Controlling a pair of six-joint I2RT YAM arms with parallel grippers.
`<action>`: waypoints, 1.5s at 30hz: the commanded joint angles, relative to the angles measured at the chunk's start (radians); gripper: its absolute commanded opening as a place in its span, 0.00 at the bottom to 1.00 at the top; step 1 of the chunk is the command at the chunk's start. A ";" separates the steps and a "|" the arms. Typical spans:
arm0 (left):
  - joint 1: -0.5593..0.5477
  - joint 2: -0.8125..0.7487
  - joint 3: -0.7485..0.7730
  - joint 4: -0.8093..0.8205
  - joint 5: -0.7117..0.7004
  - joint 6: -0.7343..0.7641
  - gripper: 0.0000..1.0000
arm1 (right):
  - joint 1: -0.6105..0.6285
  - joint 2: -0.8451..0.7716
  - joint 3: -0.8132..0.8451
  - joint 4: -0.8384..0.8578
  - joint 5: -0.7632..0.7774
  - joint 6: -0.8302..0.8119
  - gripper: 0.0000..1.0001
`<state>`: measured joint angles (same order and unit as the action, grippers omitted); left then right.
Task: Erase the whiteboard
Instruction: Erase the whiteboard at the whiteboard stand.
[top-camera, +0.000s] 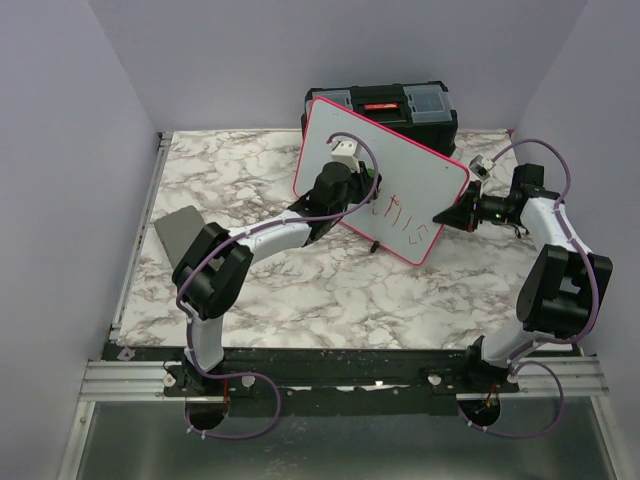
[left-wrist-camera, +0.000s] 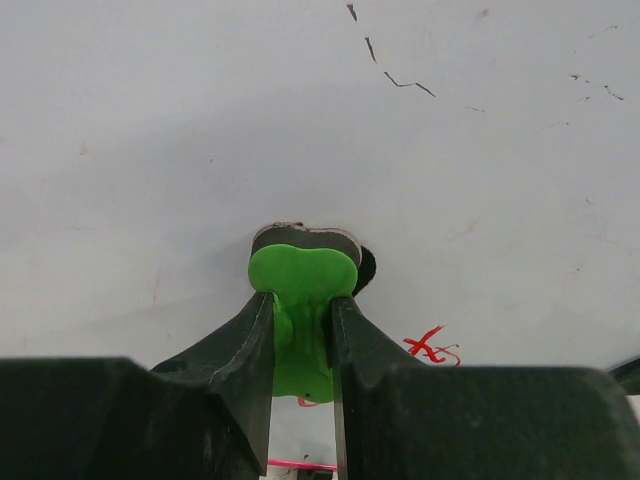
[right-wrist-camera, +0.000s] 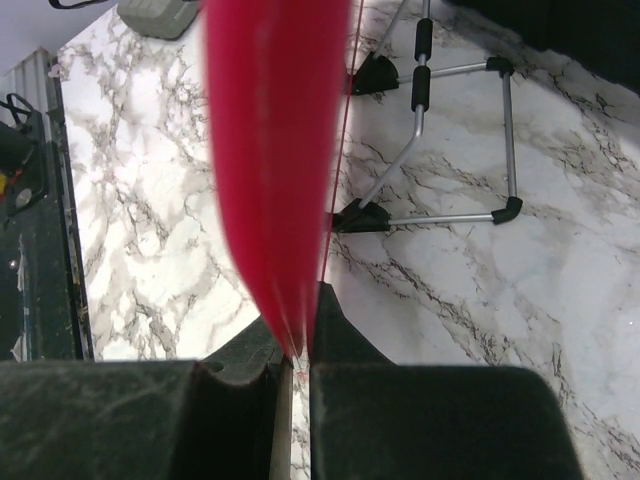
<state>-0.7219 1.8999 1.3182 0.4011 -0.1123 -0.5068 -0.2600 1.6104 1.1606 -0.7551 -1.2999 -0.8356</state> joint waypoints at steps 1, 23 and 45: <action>-0.006 0.003 0.008 0.067 0.029 -0.023 0.00 | 0.028 0.008 0.014 -0.113 -0.113 0.016 0.01; -0.088 0.026 -0.183 -0.026 -0.002 -0.029 0.00 | 0.028 0.013 0.022 -0.141 -0.121 -0.007 0.01; 0.027 0.044 0.187 -0.197 0.098 0.014 0.00 | 0.027 0.023 0.027 -0.152 -0.116 -0.023 0.01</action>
<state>-0.6979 1.9289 1.4620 0.0650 -0.0101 -0.5045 -0.2581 1.6257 1.1770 -0.7769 -1.2987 -0.8692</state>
